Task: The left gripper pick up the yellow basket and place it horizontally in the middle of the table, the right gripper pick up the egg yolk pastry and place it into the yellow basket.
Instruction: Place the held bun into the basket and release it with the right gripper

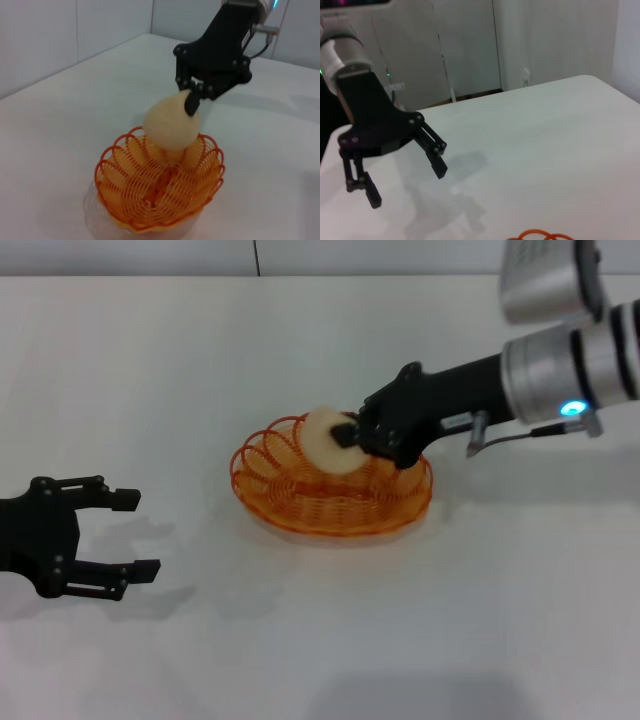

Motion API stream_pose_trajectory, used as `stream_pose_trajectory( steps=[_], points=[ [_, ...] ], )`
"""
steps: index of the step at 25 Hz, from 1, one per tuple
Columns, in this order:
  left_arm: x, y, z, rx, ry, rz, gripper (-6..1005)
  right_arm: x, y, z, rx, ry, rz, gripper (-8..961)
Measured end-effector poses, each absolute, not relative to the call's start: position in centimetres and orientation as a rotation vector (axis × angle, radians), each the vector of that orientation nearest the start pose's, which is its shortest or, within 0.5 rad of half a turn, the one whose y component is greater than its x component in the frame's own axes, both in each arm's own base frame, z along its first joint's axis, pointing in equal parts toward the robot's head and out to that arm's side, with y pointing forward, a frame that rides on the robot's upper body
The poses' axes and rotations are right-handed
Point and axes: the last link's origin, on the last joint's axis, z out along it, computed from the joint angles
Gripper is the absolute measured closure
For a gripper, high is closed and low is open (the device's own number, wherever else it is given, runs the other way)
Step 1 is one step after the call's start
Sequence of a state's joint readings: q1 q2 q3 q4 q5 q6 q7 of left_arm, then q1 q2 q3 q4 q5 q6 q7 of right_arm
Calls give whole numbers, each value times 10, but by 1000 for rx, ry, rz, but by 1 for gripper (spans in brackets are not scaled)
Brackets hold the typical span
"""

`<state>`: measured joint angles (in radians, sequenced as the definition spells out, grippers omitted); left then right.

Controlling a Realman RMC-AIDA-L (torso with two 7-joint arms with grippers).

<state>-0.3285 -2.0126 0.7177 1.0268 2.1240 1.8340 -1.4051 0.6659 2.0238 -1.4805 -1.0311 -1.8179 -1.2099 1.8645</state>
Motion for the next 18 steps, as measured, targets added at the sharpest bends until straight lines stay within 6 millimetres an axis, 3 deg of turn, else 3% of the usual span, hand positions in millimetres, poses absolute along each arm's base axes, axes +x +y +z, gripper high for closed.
stream_pose_trajectory(
  steps=[5, 12, 18],
  points=[
    [-299, 273, 67, -2865, -477, -356, 118, 125, 371, -62, -2938, 267, 283, 917],
    [-299, 273, 66, -2863, -481, -357, 118, 130, 369, -67, -2930, 301, 291, 857],
    [-299, 272, 67, -2863, -482, -359, 118, 132, 367, -64, -2948, 299, 284, 601]
  ],
)
